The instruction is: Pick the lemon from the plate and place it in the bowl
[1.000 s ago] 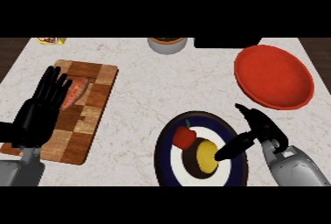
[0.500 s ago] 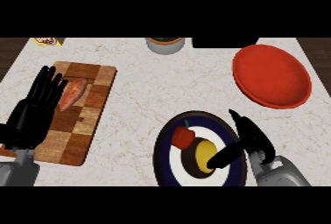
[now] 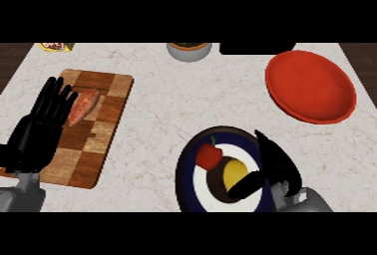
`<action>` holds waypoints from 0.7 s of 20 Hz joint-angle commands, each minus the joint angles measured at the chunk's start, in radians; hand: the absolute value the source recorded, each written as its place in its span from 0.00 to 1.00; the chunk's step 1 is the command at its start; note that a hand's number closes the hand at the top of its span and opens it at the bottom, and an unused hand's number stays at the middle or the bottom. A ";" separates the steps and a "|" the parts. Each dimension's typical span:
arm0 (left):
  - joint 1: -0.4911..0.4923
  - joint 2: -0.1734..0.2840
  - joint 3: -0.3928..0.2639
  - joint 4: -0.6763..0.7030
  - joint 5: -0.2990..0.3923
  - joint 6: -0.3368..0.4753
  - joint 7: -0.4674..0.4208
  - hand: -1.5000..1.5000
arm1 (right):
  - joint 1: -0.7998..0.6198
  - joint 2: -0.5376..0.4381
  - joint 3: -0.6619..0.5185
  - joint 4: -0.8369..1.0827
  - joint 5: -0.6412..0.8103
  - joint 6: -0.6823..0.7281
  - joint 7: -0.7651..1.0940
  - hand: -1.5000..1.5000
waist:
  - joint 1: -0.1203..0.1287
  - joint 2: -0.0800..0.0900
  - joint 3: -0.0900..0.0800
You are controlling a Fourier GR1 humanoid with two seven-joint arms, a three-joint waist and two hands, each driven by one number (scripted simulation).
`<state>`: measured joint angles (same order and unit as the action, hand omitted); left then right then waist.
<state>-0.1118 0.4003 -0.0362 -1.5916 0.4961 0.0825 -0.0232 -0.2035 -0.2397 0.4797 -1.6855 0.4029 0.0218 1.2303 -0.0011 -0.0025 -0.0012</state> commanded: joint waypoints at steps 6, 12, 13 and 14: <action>-0.047 -0.023 0.011 0.029 -0.027 0.004 0.009 0.50 | 0.014 0.097 -0.012 0.106 0.061 0.012 0.142 0.00 | 0.002 0.002 0.001; -0.044 -0.024 0.034 0.027 -0.009 -0.020 0.027 0.50 | -0.046 0.116 -0.091 0.199 0.039 0.075 0.113 0.00 | 0.005 0.004 0.001; -0.011 -0.021 0.030 0.018 -0.034 -0.019 0.009 0.50 | -0.006 0.144 -0.057 0.166 0.065 0.048 0.134 0.00 | 0.003 0.002 0.001; -0.048 -0.035 0.025 0.058 -0.031 -0.027 0.006 0.50 | -0.053 0.132 -0.088 0.214 0.041 0.092 0.111 1.00 | 0.003 0.005 0.001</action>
<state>-0.1286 0.3744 -0.0179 -1.5697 0.4687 0.0652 -0.0185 -0.2002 -0.1359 0.4198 -1.5375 0.4549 0.0501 1.1795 0.0017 -0.0032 -0.0035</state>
